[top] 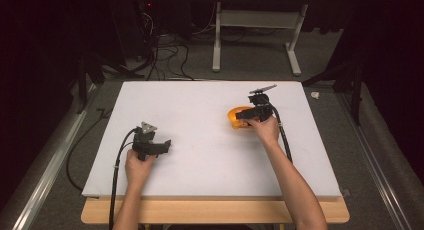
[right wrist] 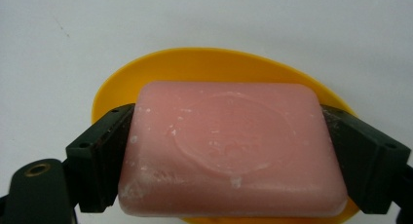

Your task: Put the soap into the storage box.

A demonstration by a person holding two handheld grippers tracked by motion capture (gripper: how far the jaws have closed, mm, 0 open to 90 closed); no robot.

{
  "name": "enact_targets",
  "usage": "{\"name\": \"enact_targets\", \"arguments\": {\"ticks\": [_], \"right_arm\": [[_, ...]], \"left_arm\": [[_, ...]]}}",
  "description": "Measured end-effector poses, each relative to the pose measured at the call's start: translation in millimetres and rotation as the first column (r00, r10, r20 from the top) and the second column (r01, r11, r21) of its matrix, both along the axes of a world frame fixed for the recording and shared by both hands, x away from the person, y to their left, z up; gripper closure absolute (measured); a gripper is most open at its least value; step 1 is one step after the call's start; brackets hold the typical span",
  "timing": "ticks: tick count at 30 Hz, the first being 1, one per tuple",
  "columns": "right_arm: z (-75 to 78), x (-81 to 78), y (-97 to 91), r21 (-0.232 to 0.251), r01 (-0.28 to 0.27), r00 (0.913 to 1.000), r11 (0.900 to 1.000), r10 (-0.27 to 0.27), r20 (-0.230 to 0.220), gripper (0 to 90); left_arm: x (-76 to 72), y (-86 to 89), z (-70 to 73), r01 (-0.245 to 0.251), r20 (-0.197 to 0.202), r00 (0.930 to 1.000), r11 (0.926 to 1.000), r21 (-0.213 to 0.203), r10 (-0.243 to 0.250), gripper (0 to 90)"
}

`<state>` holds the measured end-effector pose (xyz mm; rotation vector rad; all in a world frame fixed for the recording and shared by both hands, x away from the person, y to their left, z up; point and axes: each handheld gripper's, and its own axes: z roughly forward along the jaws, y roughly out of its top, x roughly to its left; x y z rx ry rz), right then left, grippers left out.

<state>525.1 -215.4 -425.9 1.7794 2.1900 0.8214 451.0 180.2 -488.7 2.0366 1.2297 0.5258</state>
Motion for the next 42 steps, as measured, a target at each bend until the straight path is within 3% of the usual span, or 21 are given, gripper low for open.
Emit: {"name": "enact_targets", "arguments": {"ticks": [4,8,16,24,35,42], "right_arm": [[-0.4,-0.1,1.9,-0.008,0.005,1.0,1.0,-0.005,0.004,13.2],[3.9,-1.6,3.1,-0.01,0.005,0.9993,0.9999,-0.004,0.037,12.7],[10.8,-5.9,-1.0,0.023,-0.007,0.998,0.9997,0.006,0.063,12.8],[20.1,-13.9,-4.1,0.01,-0.024,0.995,0.9997,0.023,0.097,13.2],[39.1,-32.6,-11.8,-0.013,-0.044,0.9817,0.999,0.045,0.185,14.1],[41.4,-43.0,-21.1,-0.013,-0.04,0.9766,0.9991,0.042,0.211,14.7]], "left_arm": [[0.0,0.0,-0.1,0.0,0.001,1.0,1.0,-0.001,0.0,16.8],[0.0,-0.1,-0.1,0.0,0.001,1.0,1.0,-0.001,0.0,16.8],[0.0,-0.1,-0.1,0.001,0.002,1.0,1.0,-0.001,-0.001,16.8],[-0.1,-0.1,0.0,0.001,0.001,1.0,1.0,0.0,-0.001,16.8],[-0.1,-0.1,0.0,0.001,0.001,1.0,1.0,0.0,-0.001,16.8],[-0.1,-0.1,0.0,0.001,0.0,1.0,1.0,0.001,-0.001,16.8]]}}
